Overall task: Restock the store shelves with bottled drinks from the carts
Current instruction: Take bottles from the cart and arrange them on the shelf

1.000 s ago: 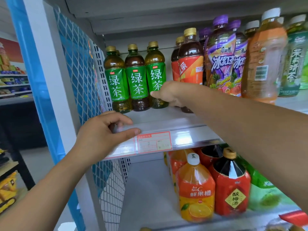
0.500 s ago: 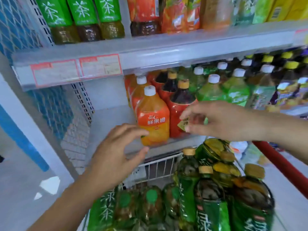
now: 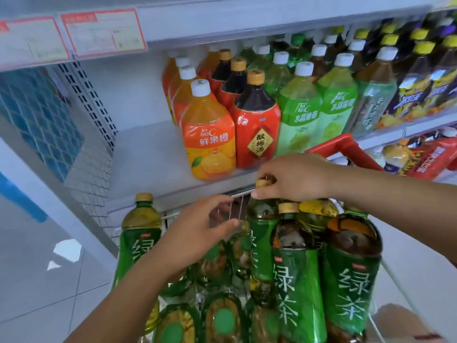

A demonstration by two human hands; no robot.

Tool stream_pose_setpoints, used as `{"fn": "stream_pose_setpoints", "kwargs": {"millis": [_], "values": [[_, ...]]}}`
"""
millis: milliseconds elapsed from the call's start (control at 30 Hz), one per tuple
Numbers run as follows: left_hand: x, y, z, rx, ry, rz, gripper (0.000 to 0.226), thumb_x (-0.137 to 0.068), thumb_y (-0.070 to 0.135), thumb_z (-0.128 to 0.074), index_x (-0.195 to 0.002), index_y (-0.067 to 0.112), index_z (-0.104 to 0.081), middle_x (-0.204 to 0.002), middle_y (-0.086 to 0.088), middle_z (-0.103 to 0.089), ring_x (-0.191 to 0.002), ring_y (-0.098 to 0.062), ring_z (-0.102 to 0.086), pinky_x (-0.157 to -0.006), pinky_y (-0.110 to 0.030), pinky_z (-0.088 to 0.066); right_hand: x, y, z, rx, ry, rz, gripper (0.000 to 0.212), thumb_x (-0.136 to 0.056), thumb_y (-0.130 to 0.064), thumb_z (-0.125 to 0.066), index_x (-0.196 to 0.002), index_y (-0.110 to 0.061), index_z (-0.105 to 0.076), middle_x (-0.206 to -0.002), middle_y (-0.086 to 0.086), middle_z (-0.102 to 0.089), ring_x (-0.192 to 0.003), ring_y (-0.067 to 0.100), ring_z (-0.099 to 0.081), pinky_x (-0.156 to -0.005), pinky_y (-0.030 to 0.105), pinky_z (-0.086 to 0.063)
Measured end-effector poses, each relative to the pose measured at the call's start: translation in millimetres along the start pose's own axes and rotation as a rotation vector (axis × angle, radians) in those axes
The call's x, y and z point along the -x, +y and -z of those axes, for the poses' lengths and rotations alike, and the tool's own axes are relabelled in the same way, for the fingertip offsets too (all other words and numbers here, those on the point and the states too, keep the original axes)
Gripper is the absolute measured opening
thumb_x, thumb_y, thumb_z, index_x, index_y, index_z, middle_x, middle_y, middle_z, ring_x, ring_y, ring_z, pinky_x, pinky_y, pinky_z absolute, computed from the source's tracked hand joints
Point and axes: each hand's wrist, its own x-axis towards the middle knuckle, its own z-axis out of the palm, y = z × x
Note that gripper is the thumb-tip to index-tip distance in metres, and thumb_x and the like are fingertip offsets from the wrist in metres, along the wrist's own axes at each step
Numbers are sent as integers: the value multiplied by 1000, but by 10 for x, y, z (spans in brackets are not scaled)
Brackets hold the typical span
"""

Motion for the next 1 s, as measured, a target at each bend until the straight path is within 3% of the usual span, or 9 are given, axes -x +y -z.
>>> {"fn": "stream_pose_setpoints", "kwargs": {"millis": [100,167,333,433,533,633,767,933,1000], "values": [[88,-112,129,-27,141,-3,39,-86,38,-68,-124,38,-58,-110,24,-60,-96,9,-54,-77,-15,-45,-30,-3,31,-238,-10,6,40,-83,-58,-59,-108,-27,-64,-96,-12,-60,-92,10,-56,-73,26,-44],[157,-206,227,-131,287,-18,40,-85,36,-70,-123,33,-60,-112,19,-58,-96,5,-51,-77,-14,-41,-34,-87,36,-370,11,60,33,-83,-52,-64,-105,-27,-63,-93,-15,-59,-86,3,-55,-68,11,-41],[394,-513,407,-424,568,202,75,-75,45,-79,-139,21,-48,-132,-7,-47,-124,-26,-40,-101,-40,-38,-30,-329,289,-624,103,137,23,-82,-39,-70,-100,-26,-66,-87,-9,-64,-74,9,-63,-64,13,-50],[500,-628,468,-339,546,364,88,-71,55,-77,-143,17,-42,-137,-11,-42,-130,-29,-38,-106,-44,-38,-78,-426,489,-771,155,181,23,-80,-33,-71,-101,-24,-67,-93,-3,-66,-77,10,-66,-69,13,-54],[552,-688,471,-330,471,457,94,-64,71,-70,-136,15,-48,-128,-8,-46,-122,-28,-48,-99,-41,-45,-167,-524,537,-863,137,211,20,-82,-28,-70,-101,-23,-67,-99,4,-67,-78,23,-69,-74,31,-60],[592,-718,451,-338,398,494,91,-56,81,-66,-123,20,-51,-111,1,-45,-109,-23,-52,-89,-37,-48,-215,-557,487,-872,156,214,23,-80,-31,-70,-103,-27,-68,-96,-7,-66,-73,15,-65,-68,20,-57],[606,-789,430,-286,334,551,84,-51,85,-65,-106,23,-53,-98,4,-49,-94,-18,-56,-82,-37,-53,-202,-639,209,-817,140,226,28,-78,-41,-67,-105,-34,-65,-100,-16,-67,-88,-6,-60,-78,7,-44],[612,-797,425,-211,327,532,61,-59,71,-73,-99,31,-50,-88,11,-59,-80,-9,-59,-71,-33,-54,-222,-823,-166,-919,40,183,22,-86,-36,-65,-104,-47,-57,-105,-21,-63,-96,-10,-57,-79,3,-42],[627,-734,426,-155,313,495,57,-65,62,-77,-104,35,-46,-84,17,-61,-77,-3,-60,-67,-28,-51,-253,-843,-205,-1005,-48,114,36,-83,-40,-68,-117,-40,-56,-112,-19,-62,-100,-6,-58,-90,14,-45]]}}
